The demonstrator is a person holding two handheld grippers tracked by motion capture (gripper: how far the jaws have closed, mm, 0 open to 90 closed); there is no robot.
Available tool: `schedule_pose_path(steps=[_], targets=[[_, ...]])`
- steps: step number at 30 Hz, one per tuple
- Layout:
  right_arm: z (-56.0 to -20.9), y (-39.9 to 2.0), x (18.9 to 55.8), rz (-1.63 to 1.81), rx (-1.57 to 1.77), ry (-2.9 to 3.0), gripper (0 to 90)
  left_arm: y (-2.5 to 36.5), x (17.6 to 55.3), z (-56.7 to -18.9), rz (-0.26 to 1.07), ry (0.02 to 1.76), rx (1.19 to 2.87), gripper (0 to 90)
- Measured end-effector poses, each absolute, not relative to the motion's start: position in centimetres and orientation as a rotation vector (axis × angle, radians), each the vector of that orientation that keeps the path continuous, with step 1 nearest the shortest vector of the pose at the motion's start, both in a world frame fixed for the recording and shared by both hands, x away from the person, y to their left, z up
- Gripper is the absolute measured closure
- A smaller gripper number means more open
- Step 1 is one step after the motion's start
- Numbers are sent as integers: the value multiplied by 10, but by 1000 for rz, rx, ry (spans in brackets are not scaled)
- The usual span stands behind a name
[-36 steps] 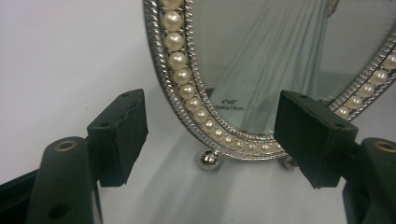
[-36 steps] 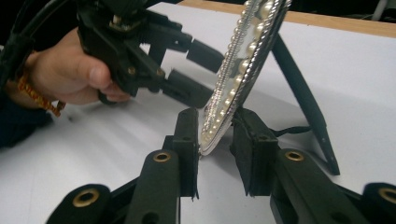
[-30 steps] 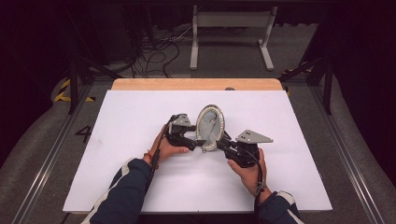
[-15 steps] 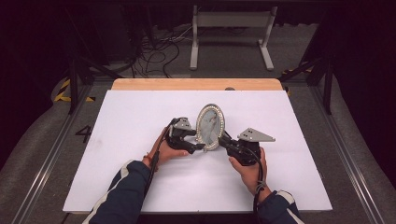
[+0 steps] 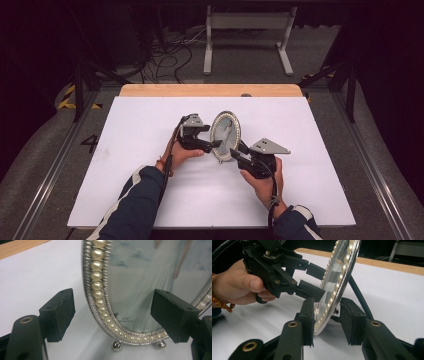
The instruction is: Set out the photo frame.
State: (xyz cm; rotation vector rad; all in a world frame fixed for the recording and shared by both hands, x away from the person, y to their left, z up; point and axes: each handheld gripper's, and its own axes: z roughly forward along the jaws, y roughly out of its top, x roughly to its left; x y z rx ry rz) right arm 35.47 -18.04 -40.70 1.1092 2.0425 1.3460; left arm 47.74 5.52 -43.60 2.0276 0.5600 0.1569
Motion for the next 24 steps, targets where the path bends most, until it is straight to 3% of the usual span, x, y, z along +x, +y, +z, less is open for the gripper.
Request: schedule_pose_path(steps=[6,11,24], targets=[[-408,-185,362,1392,1133,2026,626,49,478,-433,107,495,2035,204],[-411,-187,369,1440,1144,2034,756,47,478,-430,96,477,2037,238],[-409,-204,385,1543,1134,2126,789,58,472,-430,61,485,2037,271]])
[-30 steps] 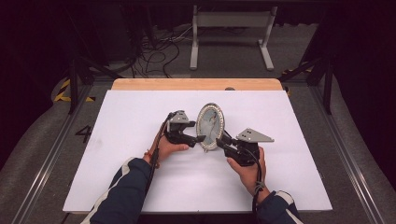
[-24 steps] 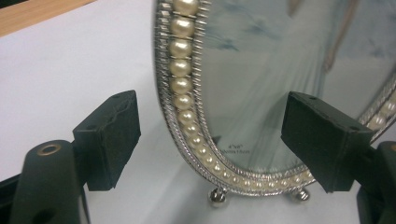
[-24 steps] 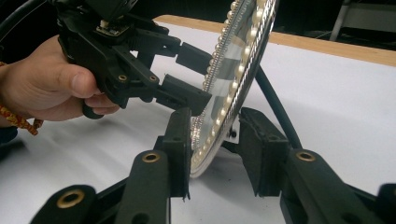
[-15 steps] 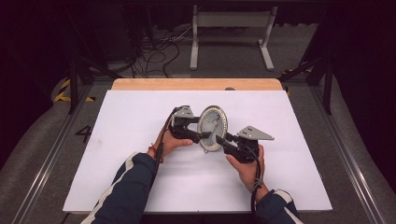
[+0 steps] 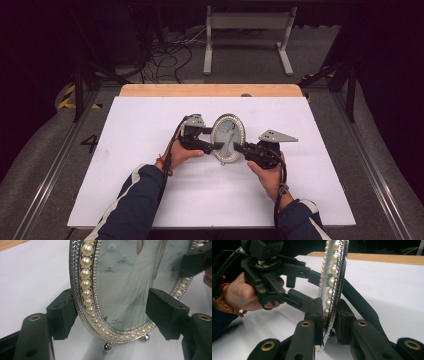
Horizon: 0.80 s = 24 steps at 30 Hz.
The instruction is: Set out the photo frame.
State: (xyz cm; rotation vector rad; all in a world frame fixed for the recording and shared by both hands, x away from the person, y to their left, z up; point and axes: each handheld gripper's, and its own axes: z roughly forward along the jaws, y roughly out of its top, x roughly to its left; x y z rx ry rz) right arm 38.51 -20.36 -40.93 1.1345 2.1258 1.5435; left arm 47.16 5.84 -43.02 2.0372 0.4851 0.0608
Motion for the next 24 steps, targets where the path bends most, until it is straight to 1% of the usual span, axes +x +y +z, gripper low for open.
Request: schedule_pose_path(steps=[2,7,12,15,17,22,24], targets=[[-408,-206,389,1528,1141,2149,792,63,469,-431,43,482,2021,278],[-407,-208,391,1517,1143,2149,795,68,464,-430,54,472,2033,283],[-407,-205,392,1506,1130,2141,789,69,463,-430,82,499,2021,324],[-406,-204,389,1474,1118,2126,740,68,464,-427,126,516,2011,336],[-404,-204,387,1472,1116,2117,727,67,465,-426,143,538,2002,342],[-402,-204,380,1438,1079,2091,732,67,466,-426,148,539,1994,421],[-402,-205,379,1447,1076,2080,762,66,466,-426,153,538,1995,450]])
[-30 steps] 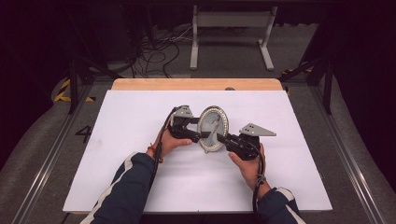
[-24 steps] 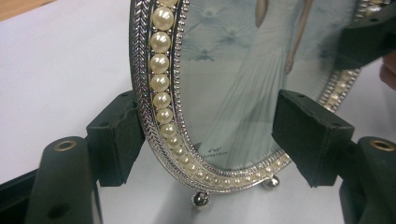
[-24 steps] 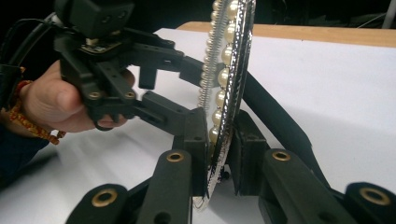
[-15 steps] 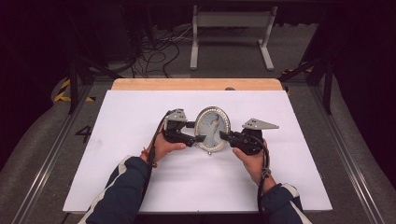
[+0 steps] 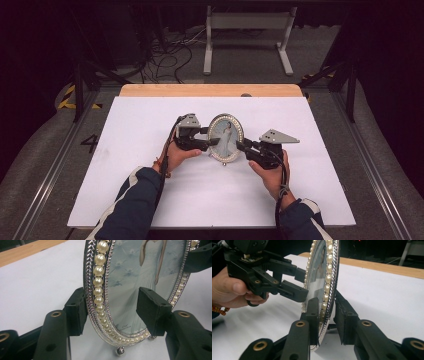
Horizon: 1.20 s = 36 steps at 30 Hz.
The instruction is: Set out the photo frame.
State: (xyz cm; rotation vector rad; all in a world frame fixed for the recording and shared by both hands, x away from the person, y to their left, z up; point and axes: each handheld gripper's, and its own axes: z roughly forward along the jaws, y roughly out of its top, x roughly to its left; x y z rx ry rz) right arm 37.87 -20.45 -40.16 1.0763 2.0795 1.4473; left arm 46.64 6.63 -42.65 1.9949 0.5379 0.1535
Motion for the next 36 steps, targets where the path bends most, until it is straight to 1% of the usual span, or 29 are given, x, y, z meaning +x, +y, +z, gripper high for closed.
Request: schedule_pose_path(steps=[2,6,15,22,25,27,31,36], targets=[[-402,-204,379,1461,1087,2075,782,68,468,-426,170,535,1998,500],[-404,-203,380,1464,1100,2059,790,75,467,-426,147,529,1993,553],[-405,-204,389,1476,1120,2059,784,82,456,-423,181,517,2015,593],[-405,-201,392,1466,1110,2064,771,88,448,-421,195,542,2032,631],[-404,-199,392,1449,1095,2065,761,88,449,-421,186,539,2026,615],[-404,-199,390,1427,1079,2071,755,87,448,-420,207,541,2022,595],[-405,-203,386,1415,1060,2091,748,86,449,-419,209,548,2000,564],[-407,-203,383,1409,1057,2106,763,86,450,-419,201,549,2002,583]])
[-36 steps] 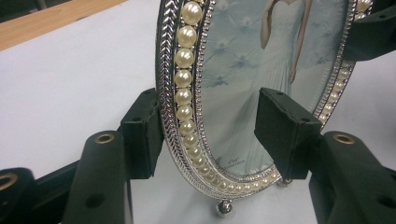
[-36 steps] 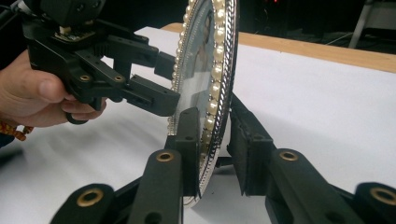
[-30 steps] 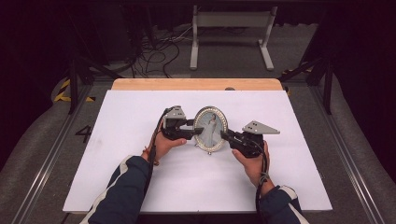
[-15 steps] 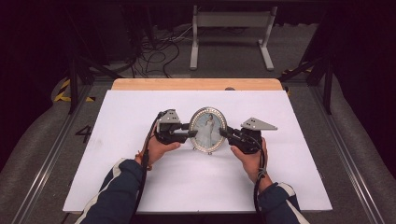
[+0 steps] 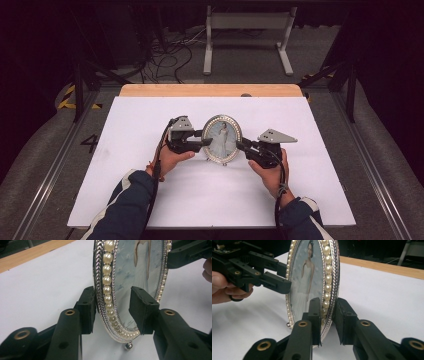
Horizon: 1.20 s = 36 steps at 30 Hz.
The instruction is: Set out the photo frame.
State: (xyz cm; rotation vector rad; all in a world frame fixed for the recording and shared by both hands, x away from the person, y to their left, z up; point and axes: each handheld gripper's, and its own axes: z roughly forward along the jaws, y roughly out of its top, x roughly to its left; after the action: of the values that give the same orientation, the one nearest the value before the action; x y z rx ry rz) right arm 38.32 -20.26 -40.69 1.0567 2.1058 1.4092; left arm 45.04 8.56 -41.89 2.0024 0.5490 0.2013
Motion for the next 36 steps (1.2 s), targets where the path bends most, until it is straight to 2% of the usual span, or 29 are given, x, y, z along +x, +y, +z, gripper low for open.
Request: schedule_pose_path(steps=[4,7,20,36], targets=[[-409,-202,381,1405,1068,2100,760,87,452,-420,195,559,1990,666],[-410,-202,382,1402,1081,2096,759,89,451,-419,185,557,1987,680],[-406,-206,390,1413,1101,2086,760,87,438,-422,180,572,1989,676],[-406,-203,391,1385,1110,2085,750,85,429,-424,244,587,1989,679]])
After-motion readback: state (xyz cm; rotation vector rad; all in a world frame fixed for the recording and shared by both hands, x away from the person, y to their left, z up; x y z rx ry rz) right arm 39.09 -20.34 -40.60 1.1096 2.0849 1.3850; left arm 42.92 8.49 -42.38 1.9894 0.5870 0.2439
